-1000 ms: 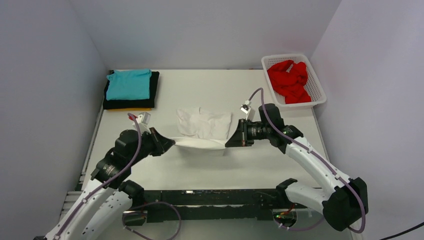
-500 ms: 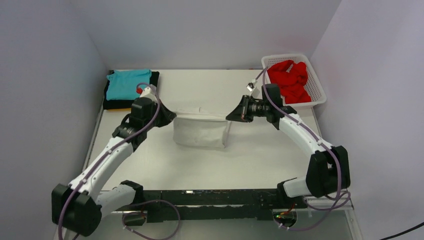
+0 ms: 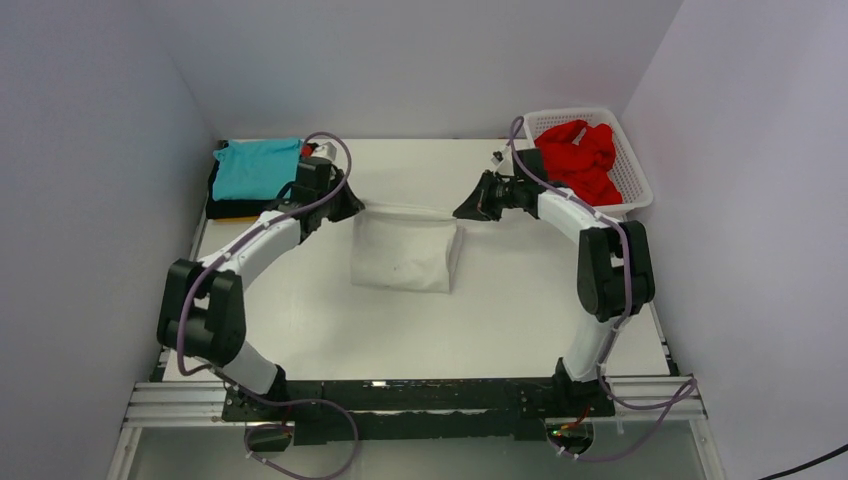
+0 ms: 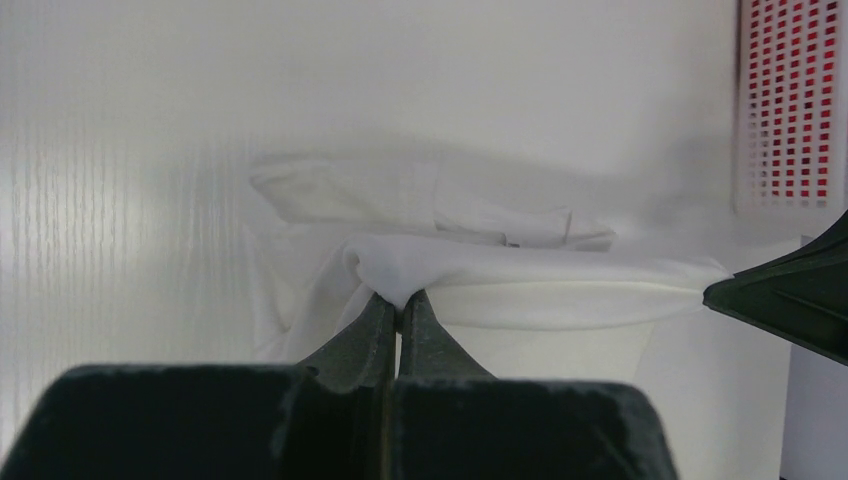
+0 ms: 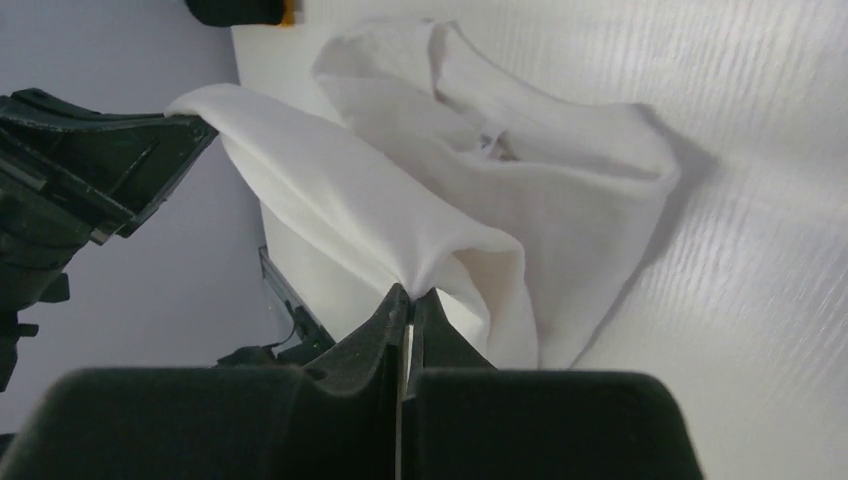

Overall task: Fold and stack the t-shirts
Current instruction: Fold the long partially folded tshirt into a neat square

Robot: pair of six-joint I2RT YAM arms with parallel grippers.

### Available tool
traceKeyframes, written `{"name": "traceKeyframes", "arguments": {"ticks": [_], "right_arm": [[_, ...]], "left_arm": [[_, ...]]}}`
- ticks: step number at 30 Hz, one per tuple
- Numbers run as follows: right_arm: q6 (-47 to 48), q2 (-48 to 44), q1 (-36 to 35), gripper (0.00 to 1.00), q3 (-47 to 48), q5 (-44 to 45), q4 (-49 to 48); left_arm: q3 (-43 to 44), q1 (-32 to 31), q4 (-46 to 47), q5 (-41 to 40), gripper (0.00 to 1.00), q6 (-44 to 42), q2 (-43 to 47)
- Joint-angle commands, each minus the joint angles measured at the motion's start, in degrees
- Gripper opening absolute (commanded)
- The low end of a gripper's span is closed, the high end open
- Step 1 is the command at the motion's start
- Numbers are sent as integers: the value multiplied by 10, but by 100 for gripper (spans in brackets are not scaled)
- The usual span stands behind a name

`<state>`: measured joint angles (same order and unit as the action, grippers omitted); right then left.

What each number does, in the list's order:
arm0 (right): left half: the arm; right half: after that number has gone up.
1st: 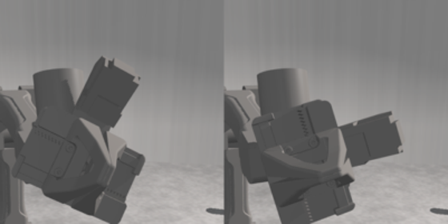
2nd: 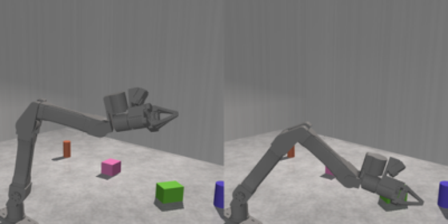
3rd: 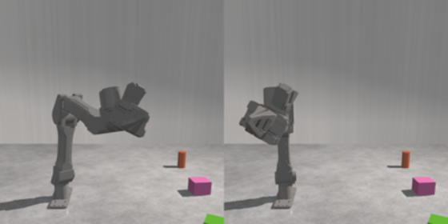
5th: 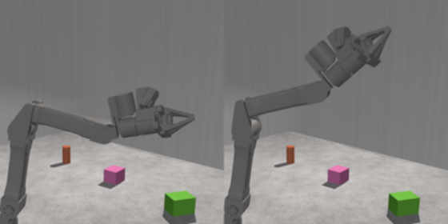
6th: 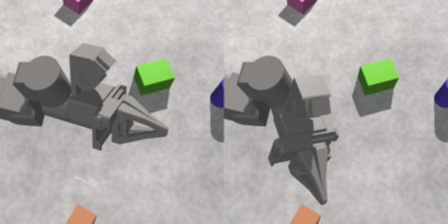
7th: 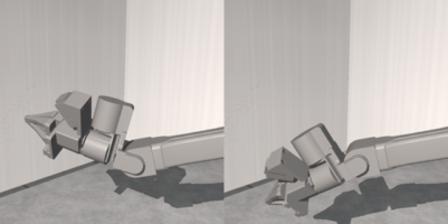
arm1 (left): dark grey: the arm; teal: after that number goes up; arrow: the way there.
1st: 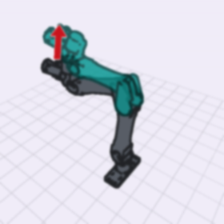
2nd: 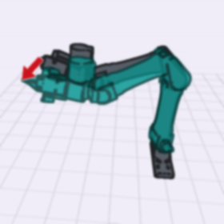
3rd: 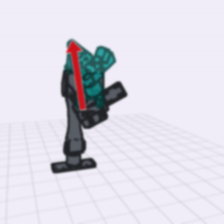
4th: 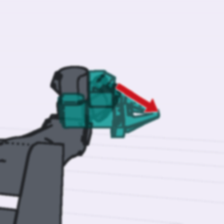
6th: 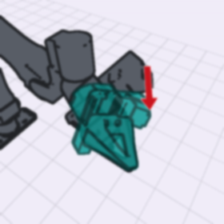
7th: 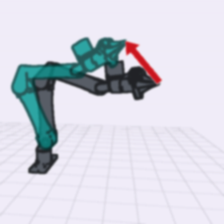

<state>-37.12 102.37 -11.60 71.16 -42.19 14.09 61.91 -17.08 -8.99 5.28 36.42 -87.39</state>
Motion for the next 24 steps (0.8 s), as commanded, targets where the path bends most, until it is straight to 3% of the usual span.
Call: {"name": "traceKeyframes", "arguments": {"ticks": [1, 10, 11, 12, 14, 17, 18, 19, 24], "right_arm": [[11, 54, 14, 0, 52, 49, -10], [-2, 132, 18, 2, 101, 114, -10], [2, 141, 18, 4, 113, 121, -2], [7, 148, 19, 10, 125, 130, 9], [22, 153, 17, 36, 150, 145, 26], [34, 123, 15, 65, 159, 162, 35], [42, 104, 14, 84, 152, 162, 30], [47, 84, 7, 96, 141, 167, 26], [32, -22, -34, 100, 17, 121, -62]], "left_arm": [[36, 16, 40, -21, 0, -20, -55], [143, 17, 4, 5, 0, -9, -196], [150, 18, -2, 8, 4, -10, -201], [154, 19, -4, 12, 18, -10, -203], [157, 20, -9, 19, 54, -14, -198], [150, 20, -6, 26, 97, -18, -164], [143, 20, -4, 30, 99, -18, -148], [132, 19, 2, 39, 99, -16, -130], [60, 7, 60, 137, 99, -1, -56]]}}
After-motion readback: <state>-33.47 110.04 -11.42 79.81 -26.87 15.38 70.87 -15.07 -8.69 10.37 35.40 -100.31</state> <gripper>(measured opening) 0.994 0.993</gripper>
